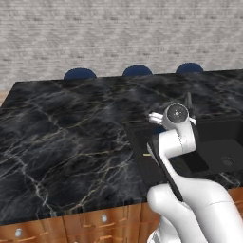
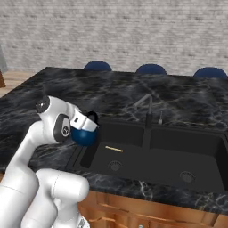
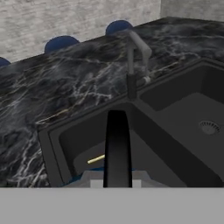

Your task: Open the cabinet, pick the kettle from the cabinet, and place it in the sink.

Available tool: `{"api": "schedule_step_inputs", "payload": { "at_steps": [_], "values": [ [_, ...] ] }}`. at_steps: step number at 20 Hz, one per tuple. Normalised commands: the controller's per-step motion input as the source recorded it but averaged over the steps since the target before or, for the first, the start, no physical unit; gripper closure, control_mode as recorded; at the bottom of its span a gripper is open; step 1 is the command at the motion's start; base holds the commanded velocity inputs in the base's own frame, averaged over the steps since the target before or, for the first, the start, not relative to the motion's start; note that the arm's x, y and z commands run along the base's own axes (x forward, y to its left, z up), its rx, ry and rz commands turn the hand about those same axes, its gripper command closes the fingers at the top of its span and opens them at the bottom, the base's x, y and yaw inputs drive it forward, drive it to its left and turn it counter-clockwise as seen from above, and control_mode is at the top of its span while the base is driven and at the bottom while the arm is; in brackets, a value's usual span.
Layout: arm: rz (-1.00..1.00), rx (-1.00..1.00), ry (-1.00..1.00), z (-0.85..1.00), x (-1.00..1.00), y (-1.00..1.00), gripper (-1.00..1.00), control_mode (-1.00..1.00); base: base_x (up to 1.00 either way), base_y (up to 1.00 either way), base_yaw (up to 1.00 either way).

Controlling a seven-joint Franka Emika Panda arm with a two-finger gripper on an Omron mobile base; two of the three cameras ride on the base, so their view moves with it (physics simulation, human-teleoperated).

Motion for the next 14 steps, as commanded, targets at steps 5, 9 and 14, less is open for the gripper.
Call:
{"api": "schedule_step_inputs", "payload": {
  "at_steps": [5, 9, 14],
  "values": [
    [0.0, 0.0, -0.12, -0.26, 0.12, -0.23, 1.0, -1.0, 0.0, 0.0, 0.0],
    [0.0, -0.02, 0.0, -0.22, 0.14, -0.2, 1.0, -1.0, 0.0, 0.0, 0.0],
    [0.0, -0.03, 0.13, -0.18, 0.2, -0.18, 1.0, -1.0, 0.0, 0.0, 0.0]
  ]
}}
